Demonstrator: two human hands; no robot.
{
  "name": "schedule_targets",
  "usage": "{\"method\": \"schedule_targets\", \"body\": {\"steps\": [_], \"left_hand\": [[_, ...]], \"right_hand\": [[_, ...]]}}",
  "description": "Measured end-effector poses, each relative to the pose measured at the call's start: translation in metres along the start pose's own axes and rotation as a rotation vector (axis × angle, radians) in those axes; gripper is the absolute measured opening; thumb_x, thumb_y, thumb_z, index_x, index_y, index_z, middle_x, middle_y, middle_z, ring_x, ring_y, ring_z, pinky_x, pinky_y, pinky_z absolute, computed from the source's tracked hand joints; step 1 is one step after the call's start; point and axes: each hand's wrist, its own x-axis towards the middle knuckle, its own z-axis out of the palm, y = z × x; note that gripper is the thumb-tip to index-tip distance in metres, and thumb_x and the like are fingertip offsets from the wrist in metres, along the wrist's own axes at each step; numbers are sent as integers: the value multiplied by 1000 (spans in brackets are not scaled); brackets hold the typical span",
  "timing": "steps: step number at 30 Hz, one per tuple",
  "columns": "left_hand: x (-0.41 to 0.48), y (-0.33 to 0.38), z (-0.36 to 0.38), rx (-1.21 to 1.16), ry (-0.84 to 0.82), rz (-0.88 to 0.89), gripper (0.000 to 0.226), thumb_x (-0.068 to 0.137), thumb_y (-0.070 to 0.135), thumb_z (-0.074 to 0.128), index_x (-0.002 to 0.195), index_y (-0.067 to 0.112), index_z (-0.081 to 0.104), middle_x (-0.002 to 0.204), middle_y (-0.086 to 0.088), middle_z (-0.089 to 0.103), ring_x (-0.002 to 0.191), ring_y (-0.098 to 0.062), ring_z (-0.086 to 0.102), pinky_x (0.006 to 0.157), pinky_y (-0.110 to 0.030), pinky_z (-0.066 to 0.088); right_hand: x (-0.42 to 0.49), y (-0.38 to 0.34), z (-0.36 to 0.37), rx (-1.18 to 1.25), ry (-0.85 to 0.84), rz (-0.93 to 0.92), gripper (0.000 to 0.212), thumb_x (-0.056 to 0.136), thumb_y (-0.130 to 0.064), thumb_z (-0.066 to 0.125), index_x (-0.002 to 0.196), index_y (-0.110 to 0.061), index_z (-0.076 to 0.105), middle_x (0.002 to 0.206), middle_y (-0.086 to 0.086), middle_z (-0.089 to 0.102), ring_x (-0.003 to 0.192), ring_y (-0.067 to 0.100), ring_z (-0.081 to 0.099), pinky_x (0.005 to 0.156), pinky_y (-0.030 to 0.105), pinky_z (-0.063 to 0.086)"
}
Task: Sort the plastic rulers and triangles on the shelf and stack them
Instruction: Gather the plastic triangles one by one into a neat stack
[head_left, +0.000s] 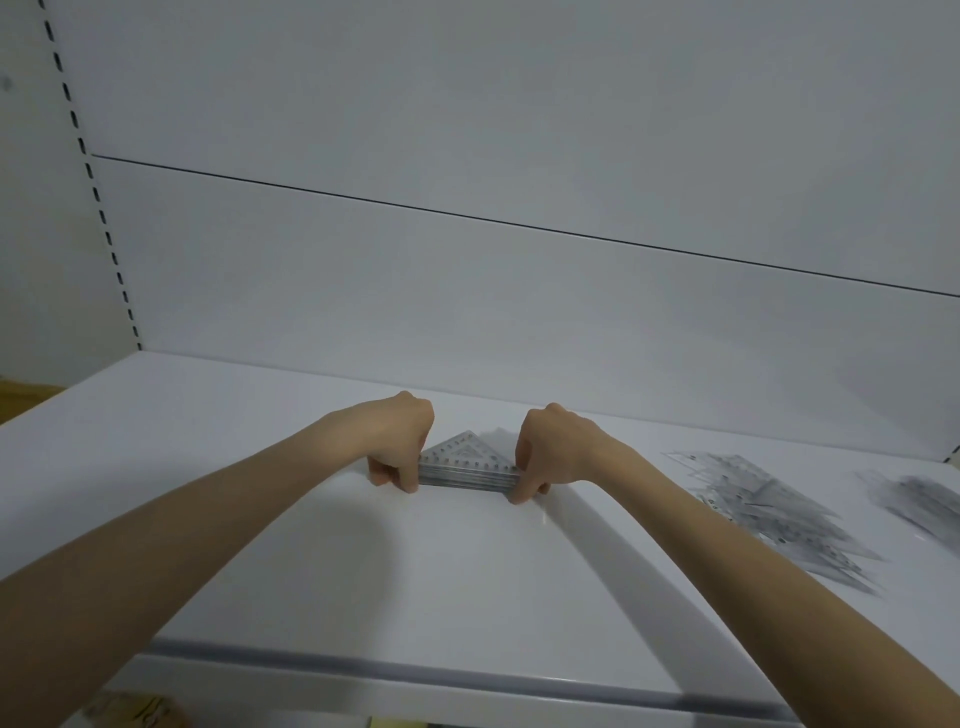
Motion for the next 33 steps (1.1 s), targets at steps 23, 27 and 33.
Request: {"method": "schedule_targets", "body": {"steps": [23,27,33], "left_hand": [[21,30,4,15,65,41,41,61,25,81,63,14,42,62,2,43,51,-14,42,49,-24,32],[15,24,5,-26,73,38,39,61,25,80,62,14,43,60,2,44,50,-14,42,49,-24,32],[1,-9,16,-99,124,60,30,60,25,77,60,8,53,56,-4,44,52,-20,38,49,-23,26]], "right_hand": [[26,-32,9,30,59,-4,49,61,-39,82,58,-13,41,57,-1,41,51,16,38,46,25,29],[21,-29,5,64,22,16,43,60,-36,82,59,-13,46,58,-1,43,52,17,40,47,23,29],[7,-8,12,106,68,-16,39,60,-30,78,54,-13,42,53,0,38,53,19,35,47,25,24]]}}
